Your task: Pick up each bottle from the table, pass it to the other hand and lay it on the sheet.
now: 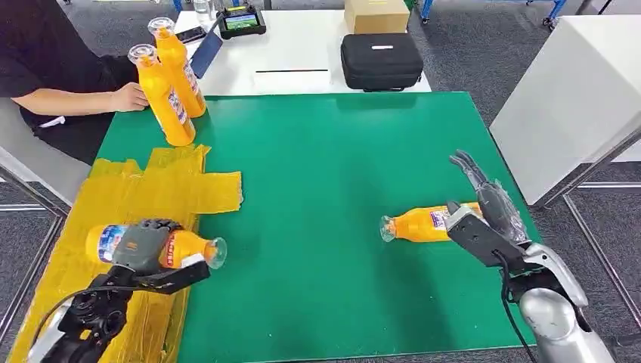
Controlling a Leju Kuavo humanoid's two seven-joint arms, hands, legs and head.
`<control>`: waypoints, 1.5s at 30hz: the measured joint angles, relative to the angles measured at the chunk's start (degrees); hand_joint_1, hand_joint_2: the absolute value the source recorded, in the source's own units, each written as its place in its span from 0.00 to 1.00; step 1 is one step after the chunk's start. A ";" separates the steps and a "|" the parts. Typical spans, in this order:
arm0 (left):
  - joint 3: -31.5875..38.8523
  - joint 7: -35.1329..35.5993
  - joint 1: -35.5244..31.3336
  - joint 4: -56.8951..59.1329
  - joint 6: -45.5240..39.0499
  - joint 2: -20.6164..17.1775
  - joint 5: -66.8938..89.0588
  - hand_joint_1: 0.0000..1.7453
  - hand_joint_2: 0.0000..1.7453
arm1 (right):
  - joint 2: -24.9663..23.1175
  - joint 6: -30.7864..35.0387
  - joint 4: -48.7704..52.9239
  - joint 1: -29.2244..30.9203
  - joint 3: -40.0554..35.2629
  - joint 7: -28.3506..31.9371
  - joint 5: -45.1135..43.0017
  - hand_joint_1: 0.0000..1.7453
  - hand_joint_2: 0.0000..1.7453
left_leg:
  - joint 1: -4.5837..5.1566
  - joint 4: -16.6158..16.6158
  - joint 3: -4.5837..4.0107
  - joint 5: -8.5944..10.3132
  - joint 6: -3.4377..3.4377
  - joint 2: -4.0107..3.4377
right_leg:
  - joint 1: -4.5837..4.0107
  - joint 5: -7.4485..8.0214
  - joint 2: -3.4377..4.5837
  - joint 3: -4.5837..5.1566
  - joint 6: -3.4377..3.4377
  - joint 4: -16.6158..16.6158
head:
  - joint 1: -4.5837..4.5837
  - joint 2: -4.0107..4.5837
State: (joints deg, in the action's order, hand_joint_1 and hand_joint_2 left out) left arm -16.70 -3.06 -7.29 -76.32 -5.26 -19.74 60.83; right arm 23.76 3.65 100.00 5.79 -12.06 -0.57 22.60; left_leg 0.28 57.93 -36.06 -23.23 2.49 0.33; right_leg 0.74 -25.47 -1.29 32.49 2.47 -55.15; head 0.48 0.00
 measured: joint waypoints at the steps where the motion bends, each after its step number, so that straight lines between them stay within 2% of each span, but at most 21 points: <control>1: -0.98 0.00 -0.86 1.33 1.49 0.24 -0.53 0.00 0.00 | 0.09 0.00 0.39 -0.62 0.26 -0.11 0.37 0.00 1.00 | 0.00 0.00 0.00 0.00 0.00 0.02 | 0.00 0.00 -0.01 -0.01 0.00 0.00 | 0.00 0.00; 6: -3.36 -0.48 -3.58 4.76 3.40 1.38 -3.90 0.00 0.00 | 0.35 -0.30 2.29 -3.36 1.48 -1.20 3.07 0.00 1.00 | 0.00 0.00 0.01 0.00 0.00 0.00 | 0.00 0.01 0.00 -0.04 0.01 0.00 | 0.00 0.00; 10: -3.76 -1.51 -3.85 4.74 3.40 2.25 -8.24 0.00 0.00 | 0.41 -0.83 3.63 -5.64 3.91 -2.14 9.38 0.00 1.00 | 0.00 0.00 0.00 0.00 0.00 0.01 | 0.00 0.01 0.00 -0.05 0.01 0.00 | 0.02 0.00; 13: -3.32 -3.41 -2.89 2.67 3.47 3.14 -14.19 0.00 0.00 | 0.39 1.70 4.02 -7.50 7.25 2.61 13.72 0.00 1.00 | 0.01 0.00 -0.01 -0.01 0.00 0.01 | 0.00 0.01 0.00 -0.05 0.01 0.00 | 0.00 0.00; 16: -2.88 -3.91 -2.11 0.89 3.58 3.69 -15.98 0.00 0.00 | 0.39 2.89 4.04 -8.74 10.39 6.06 14.43 0.00 1.00 | 0.01 0.00 -0.02 -0.02 0.00 0.01 | 0.00 0.00 0.00 -0.05 0.01 0.00 | 0.02 0.00; 22: -2.27 -4.55 -1.58 -0.77 3.69 4.31 -17.77 0.00 0.00 | 0.26 2.73 4.04 -9.81 13.03 6.58 14.84 0.00 1.00 | 0.00 0.00 0.00 -0.02 0.00 -0.01 | -0.01 0.00 0.00 -0.04 0.01 0.01 | 0.00 0.00; 24: -1.09 -5.62 -0.86 -1.54 3.36 5.05 -23.14 0.00 0.00 | 0.57 -0.18 4.09 -10.45 13.90 5.29 15.69 0.00 1.00 | 0.00 0.00 0.02 -0.02 0.00 0.00 | -0.01 0.01 0.00 -0.04 0.01 0.01 | 0.04 0.00; 29: 4.14 -8.26 2.22 -8.10 -1.28 7.74 -40.54 0.00 0.00 | 5.42 -8.42 3.91 -13.74 18.91 5.47 15.69 0.00 1.00 | 0.09 0.00 -0.05 -0.02 0.02 0.02 | 0.06 0.01 -0.01 -0.04 0.02 0.00 | 0.02 0.00; 33: 8.24 -10.97 4.47 -15.27 -5.18 9.54 -49.78 0.00 0.00 | 10.59 -11.10 0.95 -14.17 21.81 5.86 17.39 0.00 1.00 | 0.13 0.00 -0.05 -0.04 0.03 0.02 | 0.09 0.00 -0.01 -0.02 0.02 0.02 | 0.00 0.00; 40: 10.21 -12.48 6.06 -23.70 -5.69 10.75 -54.97 0.00 0.00 | 17.17 -13.88 -6.86 -11.60 21.05 4.48 19.49 0.00 1.00 | 0.12 0.00 -0.04 -0.02 0.04 0.03 | 0.07 0.04 -0.02 -0.05 0.07 0.02 | 0.02 0.00; 45: 10.04 -12.72 6.04 -25.91 -6.13 10.97 -54.99 0.00 0.00 | 19.89 -14.51 -11.65 -7.90 18.27 4.20 20.04 0.00 1.00 | 0.10 0.00 0.00 0.00 0.05 0.01 | 0.06 0.05 -0.01 -0.06 0.08 0.01 | 0.02 0.00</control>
State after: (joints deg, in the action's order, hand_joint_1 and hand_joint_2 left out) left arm -6.67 -15.78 -1.24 -102.23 -11.39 -8.76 5.84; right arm 43.65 -10.86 88.34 -2.11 6.20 3.63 42.64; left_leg 0.38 57.93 -36.06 -23.23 2.54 0.34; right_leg 0.80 -25.42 -1.30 32.43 2.55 -55.13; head 0.50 0.00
